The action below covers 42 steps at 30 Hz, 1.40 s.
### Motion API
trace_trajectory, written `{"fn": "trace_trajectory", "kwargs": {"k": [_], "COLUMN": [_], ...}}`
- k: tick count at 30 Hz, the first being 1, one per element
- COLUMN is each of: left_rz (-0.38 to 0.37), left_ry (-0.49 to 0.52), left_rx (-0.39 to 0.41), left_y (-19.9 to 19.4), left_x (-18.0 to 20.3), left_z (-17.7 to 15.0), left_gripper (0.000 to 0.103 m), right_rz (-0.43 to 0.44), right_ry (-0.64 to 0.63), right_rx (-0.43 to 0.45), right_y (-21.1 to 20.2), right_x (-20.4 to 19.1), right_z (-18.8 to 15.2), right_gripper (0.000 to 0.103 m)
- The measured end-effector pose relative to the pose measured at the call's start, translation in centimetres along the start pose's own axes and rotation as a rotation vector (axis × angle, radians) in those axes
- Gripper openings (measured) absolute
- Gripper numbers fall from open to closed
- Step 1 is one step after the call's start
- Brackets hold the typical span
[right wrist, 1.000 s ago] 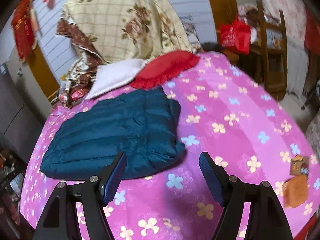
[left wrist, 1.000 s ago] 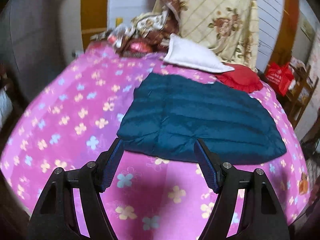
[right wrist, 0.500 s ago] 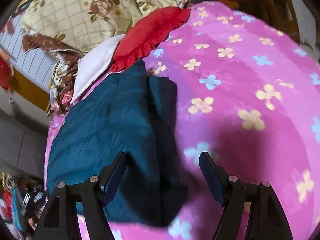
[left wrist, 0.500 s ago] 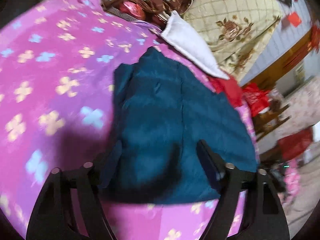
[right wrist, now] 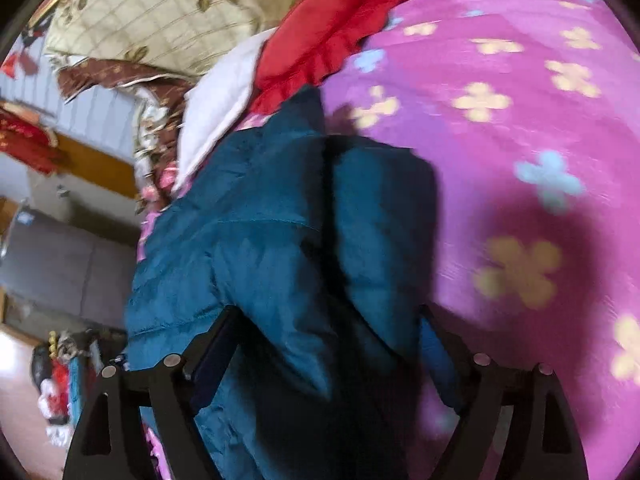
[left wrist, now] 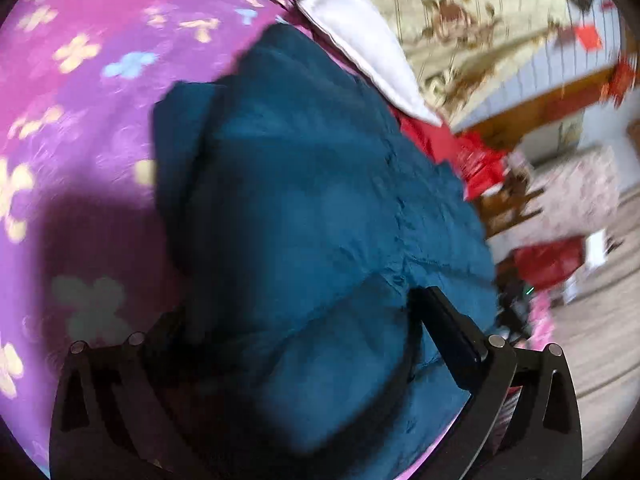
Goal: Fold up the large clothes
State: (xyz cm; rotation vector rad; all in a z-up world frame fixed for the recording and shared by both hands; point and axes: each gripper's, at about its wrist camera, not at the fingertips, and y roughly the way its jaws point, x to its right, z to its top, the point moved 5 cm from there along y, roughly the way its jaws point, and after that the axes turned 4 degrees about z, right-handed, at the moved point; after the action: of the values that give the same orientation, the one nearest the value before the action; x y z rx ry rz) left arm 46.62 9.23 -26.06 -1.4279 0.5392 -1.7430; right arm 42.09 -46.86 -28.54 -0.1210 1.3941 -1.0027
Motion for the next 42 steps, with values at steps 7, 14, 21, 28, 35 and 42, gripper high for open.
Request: {"fn": "trace_trajectory", "kwargs": {"k": [7,14,21,28,35,42], "left_rz": [0.017,0.003,0.229,0.148,0.244,0.439], "left_ry": [0.018,0.127,0.02,-0.215,-0.16,-0.005], "left_rx": [0.085,0.178,0.11,0.105,0.22,0.241], "left_y": [-2.1,-6.1,-1.3,-1.7,-8.8,-8.2], "left_x": [3.8,8.8,3.3,-1.2,0.9,3.0], "left_z": [0.7,2.8,2.7,1.4,1.5,-2.7], "left_gripper": [0.042,0.039,0.059,0.087,0.087,0.087], "right_rz": [0.021,0.181,0.036,-0.03,-0.242,-0.192], "right_ry": [-0.037,-0.173,-0.106,0.065,-0.076,-0.28], "right_rx": [0.005,0.121,0.106,0.144,0.329,0.241], "right_y": [1.3,-4.0,-0.5,-1.1,-9.1,-8.2], "right_x": [-3.6,-10.6,-6.4,-1.5,-5.8,-11.8], "right_z": [0.6,2.4,2.6,1.3,1.1,-6.0], "right_gripper": [0.042,0.036,0.036,0.056,0.057,0.055]}}
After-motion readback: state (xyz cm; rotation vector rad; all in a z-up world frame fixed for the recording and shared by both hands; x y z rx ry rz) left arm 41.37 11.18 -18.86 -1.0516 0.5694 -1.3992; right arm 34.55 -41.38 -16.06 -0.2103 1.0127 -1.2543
